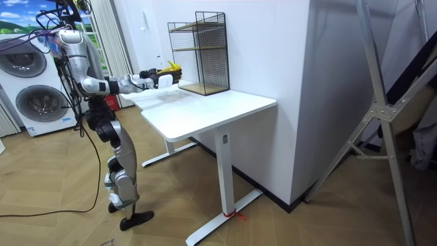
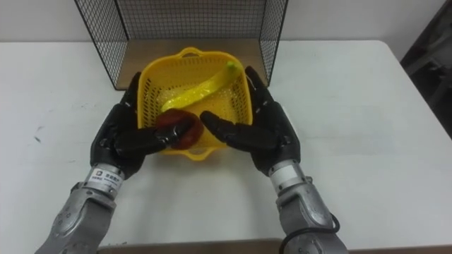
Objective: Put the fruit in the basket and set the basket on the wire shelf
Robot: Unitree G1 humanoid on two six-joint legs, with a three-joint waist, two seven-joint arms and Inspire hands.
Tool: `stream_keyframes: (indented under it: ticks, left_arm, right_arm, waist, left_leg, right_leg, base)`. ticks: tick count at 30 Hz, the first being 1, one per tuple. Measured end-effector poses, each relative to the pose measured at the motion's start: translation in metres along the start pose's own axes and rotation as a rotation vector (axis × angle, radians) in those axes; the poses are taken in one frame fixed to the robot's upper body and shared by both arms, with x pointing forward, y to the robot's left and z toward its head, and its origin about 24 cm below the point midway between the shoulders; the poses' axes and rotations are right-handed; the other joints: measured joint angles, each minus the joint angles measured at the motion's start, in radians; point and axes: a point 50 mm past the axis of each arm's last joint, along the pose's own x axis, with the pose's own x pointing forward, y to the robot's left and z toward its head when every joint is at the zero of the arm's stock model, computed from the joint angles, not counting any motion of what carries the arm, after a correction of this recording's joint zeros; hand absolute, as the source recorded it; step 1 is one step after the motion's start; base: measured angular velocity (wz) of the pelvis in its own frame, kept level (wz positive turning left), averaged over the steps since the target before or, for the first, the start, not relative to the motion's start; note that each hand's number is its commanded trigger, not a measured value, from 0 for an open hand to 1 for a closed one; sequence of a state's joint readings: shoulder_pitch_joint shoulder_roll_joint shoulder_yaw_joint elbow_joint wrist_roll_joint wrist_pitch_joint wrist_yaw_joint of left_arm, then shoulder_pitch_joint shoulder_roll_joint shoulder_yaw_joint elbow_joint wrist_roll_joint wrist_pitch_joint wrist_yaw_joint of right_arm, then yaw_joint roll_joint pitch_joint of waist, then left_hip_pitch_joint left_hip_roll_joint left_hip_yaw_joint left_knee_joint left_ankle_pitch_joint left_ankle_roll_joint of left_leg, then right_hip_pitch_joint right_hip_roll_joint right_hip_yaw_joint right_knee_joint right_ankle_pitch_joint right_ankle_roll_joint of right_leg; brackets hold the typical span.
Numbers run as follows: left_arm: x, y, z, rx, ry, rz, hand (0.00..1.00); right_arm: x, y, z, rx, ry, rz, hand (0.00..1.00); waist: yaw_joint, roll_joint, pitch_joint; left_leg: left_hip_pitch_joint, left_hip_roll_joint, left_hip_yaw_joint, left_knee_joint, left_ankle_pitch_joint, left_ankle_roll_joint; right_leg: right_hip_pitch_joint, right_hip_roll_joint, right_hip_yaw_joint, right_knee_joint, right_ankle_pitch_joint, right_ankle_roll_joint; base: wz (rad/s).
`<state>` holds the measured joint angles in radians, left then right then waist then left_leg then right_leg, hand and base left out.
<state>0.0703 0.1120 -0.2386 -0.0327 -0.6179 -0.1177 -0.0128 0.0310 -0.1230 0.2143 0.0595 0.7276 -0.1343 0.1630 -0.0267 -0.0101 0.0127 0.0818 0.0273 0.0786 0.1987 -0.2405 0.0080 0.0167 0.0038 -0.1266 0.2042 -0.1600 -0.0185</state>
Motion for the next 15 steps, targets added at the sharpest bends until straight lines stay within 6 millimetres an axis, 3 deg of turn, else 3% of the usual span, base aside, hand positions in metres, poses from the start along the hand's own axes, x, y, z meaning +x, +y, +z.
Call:
stream_keyframes:
  ticks: [15]
  left_arm:
    - [0.0001,-0.0002,0.0008,0.003,-0.006,-0.001,0.00]
  right_arm:
    - [0.0006,0.0026,-0.0009,-0.011,-0.007,0.000,0.00]
  waist:
    - [0.003,-0.014,0.0013]
  left_leg:
    - [0.001,0.002,0.002,0.002,0.000,0.000]
  right_leg:
    - [0.001,0.000,-0.004,-0.001,0.001,-0.001]
  base:
    - [0.00]
